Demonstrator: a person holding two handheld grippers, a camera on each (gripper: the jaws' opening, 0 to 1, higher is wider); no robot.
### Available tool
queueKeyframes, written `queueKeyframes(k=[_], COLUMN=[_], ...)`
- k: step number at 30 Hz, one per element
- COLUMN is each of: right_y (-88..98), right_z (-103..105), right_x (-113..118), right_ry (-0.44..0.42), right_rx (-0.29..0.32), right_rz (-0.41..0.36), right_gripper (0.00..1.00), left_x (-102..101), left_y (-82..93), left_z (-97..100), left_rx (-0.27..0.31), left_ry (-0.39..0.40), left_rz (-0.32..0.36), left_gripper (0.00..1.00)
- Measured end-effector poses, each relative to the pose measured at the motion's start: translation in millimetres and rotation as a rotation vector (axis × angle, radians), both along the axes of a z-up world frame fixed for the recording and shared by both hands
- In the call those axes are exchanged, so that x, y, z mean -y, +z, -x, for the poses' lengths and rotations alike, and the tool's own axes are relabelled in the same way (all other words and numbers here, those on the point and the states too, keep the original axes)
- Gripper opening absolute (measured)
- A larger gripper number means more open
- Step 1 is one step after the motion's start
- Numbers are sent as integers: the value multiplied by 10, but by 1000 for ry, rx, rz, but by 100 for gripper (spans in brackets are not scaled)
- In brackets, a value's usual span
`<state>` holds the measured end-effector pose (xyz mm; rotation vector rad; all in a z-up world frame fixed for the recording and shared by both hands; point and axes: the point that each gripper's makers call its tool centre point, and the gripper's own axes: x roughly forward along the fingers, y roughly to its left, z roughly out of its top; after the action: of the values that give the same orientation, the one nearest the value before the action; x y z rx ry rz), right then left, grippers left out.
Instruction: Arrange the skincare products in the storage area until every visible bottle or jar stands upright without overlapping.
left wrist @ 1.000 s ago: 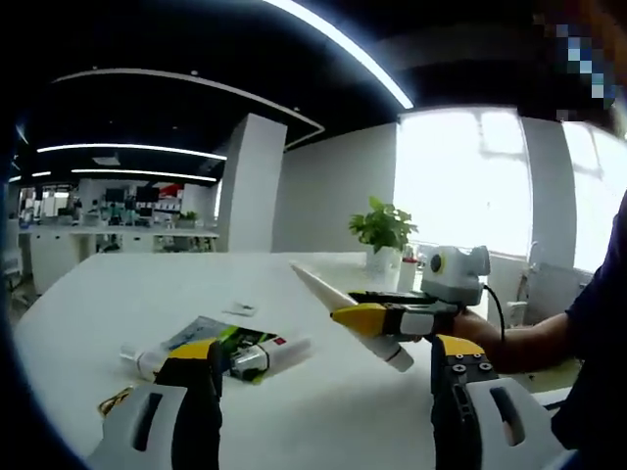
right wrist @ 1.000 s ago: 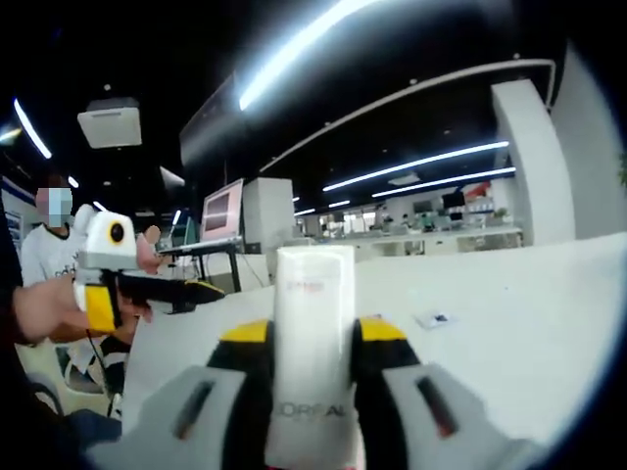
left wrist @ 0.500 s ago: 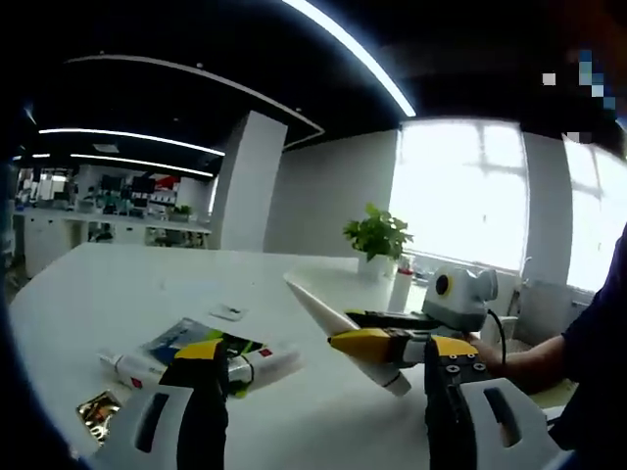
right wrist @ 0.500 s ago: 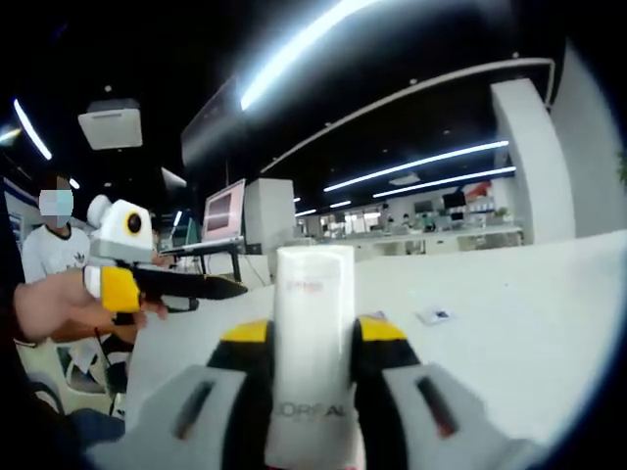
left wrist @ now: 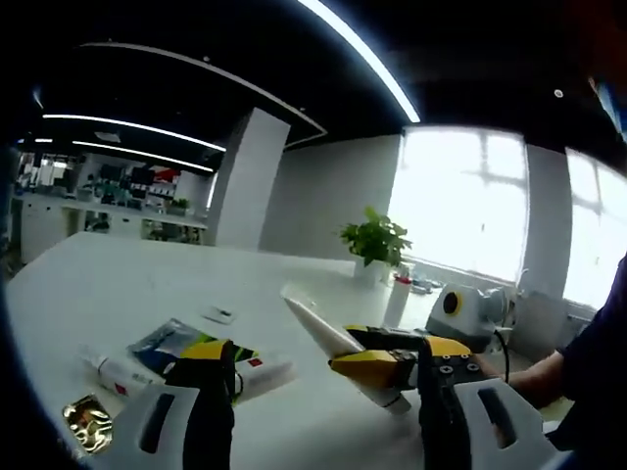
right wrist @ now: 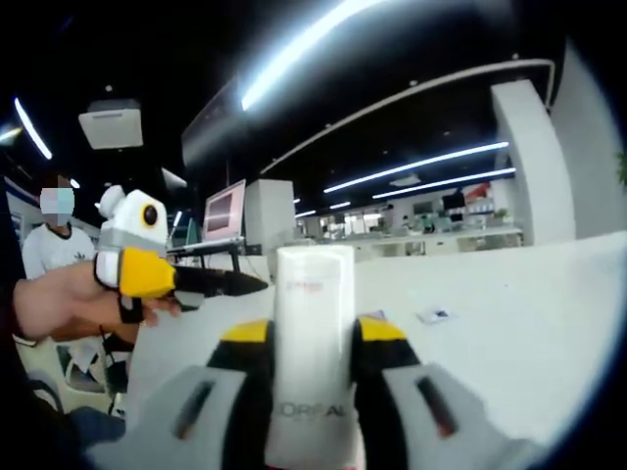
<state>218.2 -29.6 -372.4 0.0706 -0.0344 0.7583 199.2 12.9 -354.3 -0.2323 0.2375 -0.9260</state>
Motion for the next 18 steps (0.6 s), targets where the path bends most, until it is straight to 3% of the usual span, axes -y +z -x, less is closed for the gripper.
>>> queueKeyframes(k=[18], right_y=[-23], right_z=[58], right_x=[-27], right_ry=[3], right_rx=[24], right_rz=[23], right_gripper=[30], left_x=[231], left_y=[13], left_z=[-162], left_rx=[-76], left_ry=[-34], left_rz=[63], left_gripper=[66])
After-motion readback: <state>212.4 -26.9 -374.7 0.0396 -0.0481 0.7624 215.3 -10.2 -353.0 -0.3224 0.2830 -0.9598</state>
